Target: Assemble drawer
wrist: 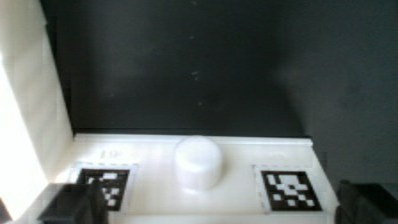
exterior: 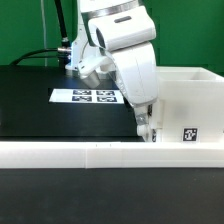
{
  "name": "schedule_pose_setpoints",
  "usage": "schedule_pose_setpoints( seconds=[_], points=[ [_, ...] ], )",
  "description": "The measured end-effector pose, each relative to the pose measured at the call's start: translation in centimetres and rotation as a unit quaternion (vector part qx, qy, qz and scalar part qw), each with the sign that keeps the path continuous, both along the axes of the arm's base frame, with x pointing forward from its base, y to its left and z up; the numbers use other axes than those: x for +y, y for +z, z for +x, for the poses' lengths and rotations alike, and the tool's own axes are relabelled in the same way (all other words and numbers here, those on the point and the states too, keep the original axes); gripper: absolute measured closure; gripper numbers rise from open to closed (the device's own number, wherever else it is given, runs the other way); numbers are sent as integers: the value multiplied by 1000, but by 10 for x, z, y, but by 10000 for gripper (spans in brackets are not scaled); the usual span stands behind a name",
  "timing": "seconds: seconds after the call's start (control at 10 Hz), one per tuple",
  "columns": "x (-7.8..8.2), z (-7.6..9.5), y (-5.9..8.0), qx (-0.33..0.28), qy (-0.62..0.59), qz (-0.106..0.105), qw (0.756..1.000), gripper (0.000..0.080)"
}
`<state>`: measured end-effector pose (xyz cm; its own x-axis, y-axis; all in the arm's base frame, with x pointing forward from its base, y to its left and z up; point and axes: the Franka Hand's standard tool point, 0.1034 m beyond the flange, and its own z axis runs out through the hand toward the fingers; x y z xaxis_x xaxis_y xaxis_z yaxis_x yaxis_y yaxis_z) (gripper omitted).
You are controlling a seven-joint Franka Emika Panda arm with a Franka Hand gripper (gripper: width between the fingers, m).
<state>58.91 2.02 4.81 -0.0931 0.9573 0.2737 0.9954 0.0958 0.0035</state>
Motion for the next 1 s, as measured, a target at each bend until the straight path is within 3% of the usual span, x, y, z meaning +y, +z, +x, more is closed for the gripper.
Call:
schedule_pose_setpoints(
  seconds=[1.0],
  points=[
    [2, 6, 6, 13, -33, -1, 999, 151]
  ],
)
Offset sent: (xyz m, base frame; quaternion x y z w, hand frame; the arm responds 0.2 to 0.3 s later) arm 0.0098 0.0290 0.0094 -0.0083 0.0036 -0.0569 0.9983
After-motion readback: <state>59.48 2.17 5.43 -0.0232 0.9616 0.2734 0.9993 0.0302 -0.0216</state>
